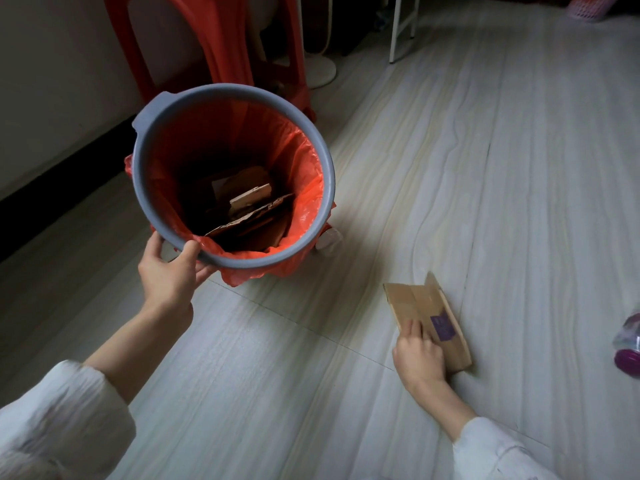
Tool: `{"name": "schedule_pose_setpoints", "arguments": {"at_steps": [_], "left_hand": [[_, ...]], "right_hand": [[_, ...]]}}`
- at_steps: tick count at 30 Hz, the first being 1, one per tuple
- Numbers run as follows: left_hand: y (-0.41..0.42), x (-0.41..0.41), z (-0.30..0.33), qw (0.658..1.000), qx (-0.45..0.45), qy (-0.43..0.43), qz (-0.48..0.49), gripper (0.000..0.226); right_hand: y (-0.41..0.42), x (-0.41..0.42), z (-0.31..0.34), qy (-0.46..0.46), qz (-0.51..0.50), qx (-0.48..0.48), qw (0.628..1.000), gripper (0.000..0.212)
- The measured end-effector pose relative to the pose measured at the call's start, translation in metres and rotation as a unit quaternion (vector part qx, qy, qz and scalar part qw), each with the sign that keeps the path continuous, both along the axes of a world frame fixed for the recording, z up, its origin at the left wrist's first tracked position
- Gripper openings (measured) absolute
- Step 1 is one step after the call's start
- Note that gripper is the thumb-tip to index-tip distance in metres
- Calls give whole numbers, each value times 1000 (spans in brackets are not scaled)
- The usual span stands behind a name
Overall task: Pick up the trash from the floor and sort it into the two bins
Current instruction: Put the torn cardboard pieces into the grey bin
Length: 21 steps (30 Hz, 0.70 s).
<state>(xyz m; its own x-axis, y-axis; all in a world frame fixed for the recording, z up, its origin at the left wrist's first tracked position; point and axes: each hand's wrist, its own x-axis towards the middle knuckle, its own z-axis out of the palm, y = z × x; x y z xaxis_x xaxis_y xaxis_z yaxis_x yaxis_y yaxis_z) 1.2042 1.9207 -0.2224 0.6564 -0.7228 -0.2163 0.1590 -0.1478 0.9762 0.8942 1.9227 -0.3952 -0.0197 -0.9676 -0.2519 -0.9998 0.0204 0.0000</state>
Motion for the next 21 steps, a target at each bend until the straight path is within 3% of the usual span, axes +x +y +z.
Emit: {"name": "schedule_pose_setpoints", "arguments": {"at_steps": [3, 6, 10, 15, 21], "left_hand": [[0, 0, -2, 1000, -3, 3, -4, 48], [-1, 1, -3, 1000, -7, -1, -10, 47], [4, -2, -4, 1000, -2, 5, -19, 51], [10, 6, -5, 1000, 5, 5, -22, 54], [14, 11, -2, 999, 14, 2, -41, 51]], "right_hand": [[-17, 10, 47, -23, -2, -88, 996, 34], [-37, 23, 84, -109, -104, -81, 985, 25], [-38, 38, 117, -293, -176, -196, 919, 38], [-36, 58, 157, -331, 2, -445, 832, 34], [-36, 98, 197, -297, 217, -539, 758, 33]]}}
